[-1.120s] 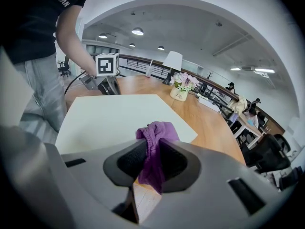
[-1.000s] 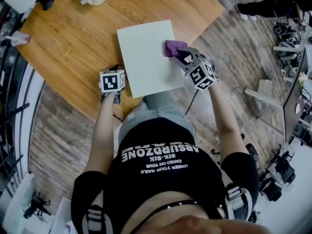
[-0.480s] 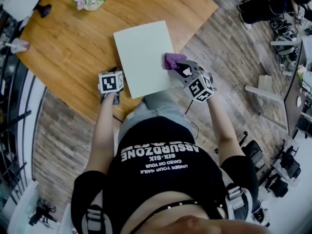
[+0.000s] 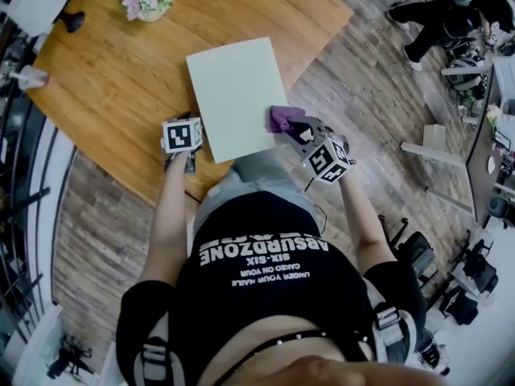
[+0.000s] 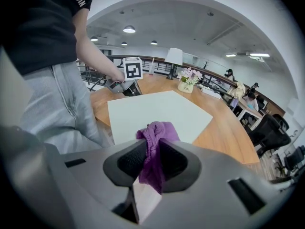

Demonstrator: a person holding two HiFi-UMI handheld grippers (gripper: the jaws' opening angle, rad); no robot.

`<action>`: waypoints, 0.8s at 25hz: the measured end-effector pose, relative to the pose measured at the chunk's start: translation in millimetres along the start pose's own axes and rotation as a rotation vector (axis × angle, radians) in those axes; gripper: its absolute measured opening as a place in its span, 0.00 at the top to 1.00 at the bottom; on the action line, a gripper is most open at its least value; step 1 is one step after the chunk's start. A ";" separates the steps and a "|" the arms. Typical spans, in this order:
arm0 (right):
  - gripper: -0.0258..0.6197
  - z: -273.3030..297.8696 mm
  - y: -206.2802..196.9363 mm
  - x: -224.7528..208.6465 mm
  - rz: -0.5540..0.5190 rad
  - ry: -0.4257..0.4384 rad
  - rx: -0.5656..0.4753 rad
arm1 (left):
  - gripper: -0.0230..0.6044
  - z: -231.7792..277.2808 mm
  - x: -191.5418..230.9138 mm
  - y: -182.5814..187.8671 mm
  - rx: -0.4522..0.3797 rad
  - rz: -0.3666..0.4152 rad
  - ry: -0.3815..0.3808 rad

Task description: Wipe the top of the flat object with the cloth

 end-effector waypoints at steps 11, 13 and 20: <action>0.82 -0.3 -3.1 14.9 0.067 -0.006 0.020 | 0.94 -0.1 -0.3 -3.4 -0.009 0.012 0.009; 0.82 3.0 -3.1 16.3 0.069 -0.015 0.039 | 0.94 -0.1 0.5 -5.2 0.000 0.009 0.007; 0.82 7.9 -3.2 19.9 0.092 -0.055 0.046 | 0.94 -1.3 4.8 -4.1 -0.005 -0.009 0.007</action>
Point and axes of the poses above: the fingertips, and each gripper's own axes: z forward along the fingers, x to its left, y out of its top, the point moved 10 cm from there along -z, backward along the fingers, and after that the axes turned 3 degrees about y, right-handed, at the moved point
